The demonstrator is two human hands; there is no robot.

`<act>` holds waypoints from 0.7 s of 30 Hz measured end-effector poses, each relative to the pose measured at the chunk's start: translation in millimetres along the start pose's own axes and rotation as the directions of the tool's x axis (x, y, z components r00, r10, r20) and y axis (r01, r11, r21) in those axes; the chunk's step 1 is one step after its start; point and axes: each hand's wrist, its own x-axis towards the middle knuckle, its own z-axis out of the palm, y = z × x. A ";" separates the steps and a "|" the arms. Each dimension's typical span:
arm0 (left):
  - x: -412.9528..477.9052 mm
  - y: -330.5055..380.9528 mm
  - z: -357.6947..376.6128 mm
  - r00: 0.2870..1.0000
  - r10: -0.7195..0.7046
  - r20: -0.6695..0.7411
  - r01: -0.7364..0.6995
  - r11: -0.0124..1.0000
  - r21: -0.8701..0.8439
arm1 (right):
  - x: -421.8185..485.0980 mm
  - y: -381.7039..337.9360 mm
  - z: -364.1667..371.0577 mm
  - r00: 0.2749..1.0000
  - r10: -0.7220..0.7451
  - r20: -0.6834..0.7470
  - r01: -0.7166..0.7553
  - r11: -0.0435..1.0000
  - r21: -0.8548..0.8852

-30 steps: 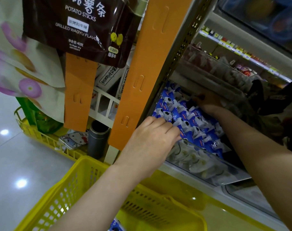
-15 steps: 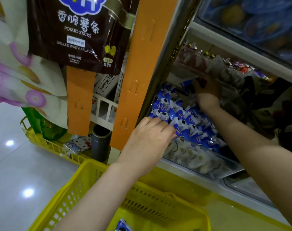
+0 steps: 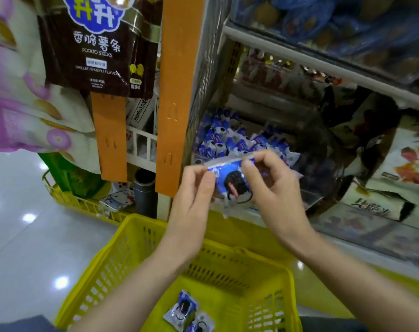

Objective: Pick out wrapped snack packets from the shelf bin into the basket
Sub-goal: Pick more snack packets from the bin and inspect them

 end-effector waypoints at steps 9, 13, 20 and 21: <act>-28.5 -21.7 -14.9 0.958 -0.286 0.037 0.278 0.950 0.139 | -56.4 30.0 25.9 0.857 0.436 0.273 -0.500 0.832 0.241; -36.9 -26.6 -22.7 0.954 -0.299 -0.002 0.290 0.924 0.250 | -68.2 33.8 31.2 0.844 0.397 0.360 -0.479 0.861 0.174; -41.5 -35.6 -27.8 0.930 -0.367 -0.010 0.351 0.883 0.313 | -75.6 40.0 31.3 0.921 0.201 0.334 -0.163 0.977 -0.138; -41.7 -36.8 -27.8 0.920 -0.393 -0.010 0.378 0.879 0.290 | -75.9 40.6 30.3 0.930 0.145 0.337 -0.079 0.976 -0.204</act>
